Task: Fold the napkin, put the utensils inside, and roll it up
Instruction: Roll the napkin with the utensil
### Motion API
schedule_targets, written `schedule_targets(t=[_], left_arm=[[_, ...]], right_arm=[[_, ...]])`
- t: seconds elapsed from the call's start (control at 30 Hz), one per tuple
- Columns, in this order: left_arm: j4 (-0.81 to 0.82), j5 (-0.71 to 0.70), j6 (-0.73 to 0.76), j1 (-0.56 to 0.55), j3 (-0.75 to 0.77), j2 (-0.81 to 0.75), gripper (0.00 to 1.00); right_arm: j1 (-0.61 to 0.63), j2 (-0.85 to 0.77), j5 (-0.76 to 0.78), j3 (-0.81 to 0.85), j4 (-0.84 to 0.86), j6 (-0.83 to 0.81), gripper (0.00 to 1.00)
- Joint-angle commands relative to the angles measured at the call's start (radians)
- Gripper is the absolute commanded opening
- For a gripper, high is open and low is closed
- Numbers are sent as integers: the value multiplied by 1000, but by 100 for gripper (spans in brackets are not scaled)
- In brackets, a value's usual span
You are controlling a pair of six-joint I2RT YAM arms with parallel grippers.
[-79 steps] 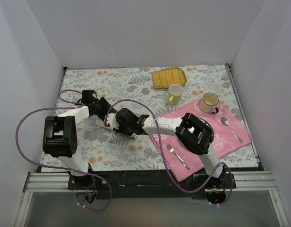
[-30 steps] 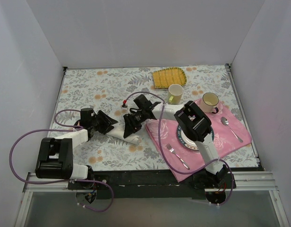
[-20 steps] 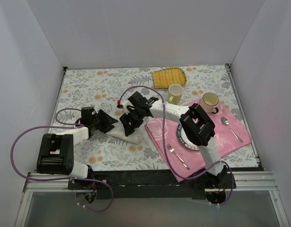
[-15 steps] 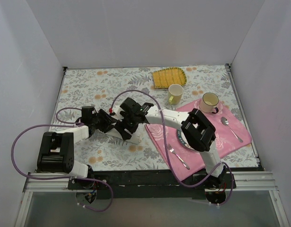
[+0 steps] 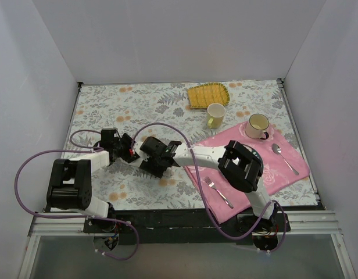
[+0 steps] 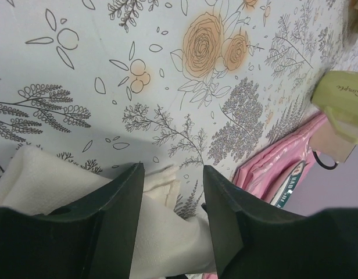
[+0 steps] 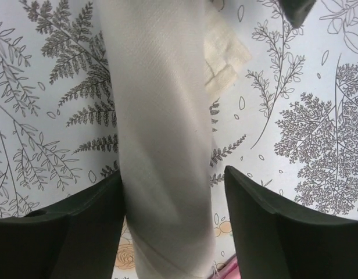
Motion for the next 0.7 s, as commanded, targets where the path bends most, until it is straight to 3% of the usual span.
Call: schedule_targets(t=[0.0,0.1,0.3,0.47,0.67], left_arm=[[-117,-49,69,1,32,-6,45],[-163,-61,106,1,74,-30,46],[-269,-130,172,1,235,-82,47],[-321,-131,186,1,334,-113,49],[-298,1,146,1,293,-125,49]], right_arm=[[-15,1,38,-14,33,13,60],[-43,13,-74,-3,31,56,42],[-109,44,-348,11,22,123,30],[-201,108,-609,23,31,223,30],[-296,199,-885,-1,99,352,30]])
